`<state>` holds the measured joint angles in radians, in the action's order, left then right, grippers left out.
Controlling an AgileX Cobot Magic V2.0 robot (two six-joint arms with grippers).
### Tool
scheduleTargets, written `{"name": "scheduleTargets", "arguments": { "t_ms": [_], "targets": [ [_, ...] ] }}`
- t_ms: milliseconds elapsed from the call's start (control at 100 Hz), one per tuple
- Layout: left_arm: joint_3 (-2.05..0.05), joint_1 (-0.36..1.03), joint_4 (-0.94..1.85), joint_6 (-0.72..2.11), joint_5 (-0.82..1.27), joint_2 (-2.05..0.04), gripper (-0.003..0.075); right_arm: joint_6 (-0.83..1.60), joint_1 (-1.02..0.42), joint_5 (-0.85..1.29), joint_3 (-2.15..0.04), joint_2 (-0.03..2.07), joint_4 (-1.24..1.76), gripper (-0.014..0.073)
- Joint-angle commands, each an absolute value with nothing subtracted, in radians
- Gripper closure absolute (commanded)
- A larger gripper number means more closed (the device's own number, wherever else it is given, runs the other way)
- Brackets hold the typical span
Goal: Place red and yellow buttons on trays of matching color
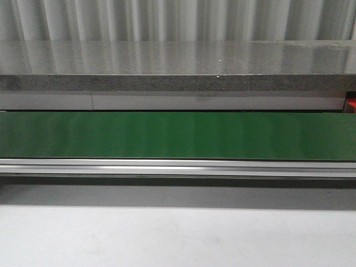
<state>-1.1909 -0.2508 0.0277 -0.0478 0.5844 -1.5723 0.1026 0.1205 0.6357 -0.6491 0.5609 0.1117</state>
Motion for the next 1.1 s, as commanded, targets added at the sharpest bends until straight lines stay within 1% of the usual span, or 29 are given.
{"name": "scheduleTargets", "arguments": {
  "t_ms": [0,180,550,770,840,910,950,1000,1030,1050,1080,1090],
  "targets": [
    [-1.224,-0.299,0.029,-0.047,0.496,-1.593,0.008,0.112,0.118,0.572,-0.677,0.56,0.11,0.0662],
    [-1.282,-0.354,0.029,-0.047,0.49,-1.731,0.008,0.112,0.118,0.572,-0.677,0.56,0.11,0.0662],
    [-1.498,-0.358,0.021,-0.047,0.466,-1.959,0.008,0.112,0.118,0.572,-0.677,0.56,0.11,0.0662],
    [-1.555,-0.358,0.021,-0.047,0.476,-2.03,0.0082,0.112,0.118,0.572,-0.677,0.56,0.11,0.0662],
    [-1.555,-0.358,0.016,-0.047,0.466,-2.037,0.0096,0.112,0.118,0.572,-0.677,0.56,0.11,0.0662],
    [-1.555,-0.358,0.0,-0.047,0.464,-2.041,0.016,0.112,0.118,0.572,-0.677,0.56,0.11,0.0662],
    [-1.555,-0.358,-0.012,-0.047,0.464,-2.04,0.0226,0.112,0.118,0.572,-0.677,0.56,0.11,0.0662],
    [-1.555,-0.358,-0.026,-0.047,0.472,-2.04,0.033,0.112,0.118,0.572,-0.677,0.56,0.11,0.0662],
    [-1.555,-0.358,-0.032,-0.047,0.479,-2.038,0.0418,0.112,0.118,0.572,-0.677,0.56,0.11,0.0662],
    [-1.555,-0.358,-0.039,-0.047,0.484,-2.036,0.0454,0.112,0.118,0.572,-0.677,0.56,0.11,0.0662],
    [-1.555,-0.358,-0.048,-0.047,0.492,-2.032,0.0546,0.112,0.118,0.572,-0.677,0.56,0.11,0.0662],
    [-1.555,-0.358,-0.049,-0.047,0.495,-2.029,0.0564,0.112,0.118,0.572,-0.677,0.56,0.11,0.0662]
  ]
}}
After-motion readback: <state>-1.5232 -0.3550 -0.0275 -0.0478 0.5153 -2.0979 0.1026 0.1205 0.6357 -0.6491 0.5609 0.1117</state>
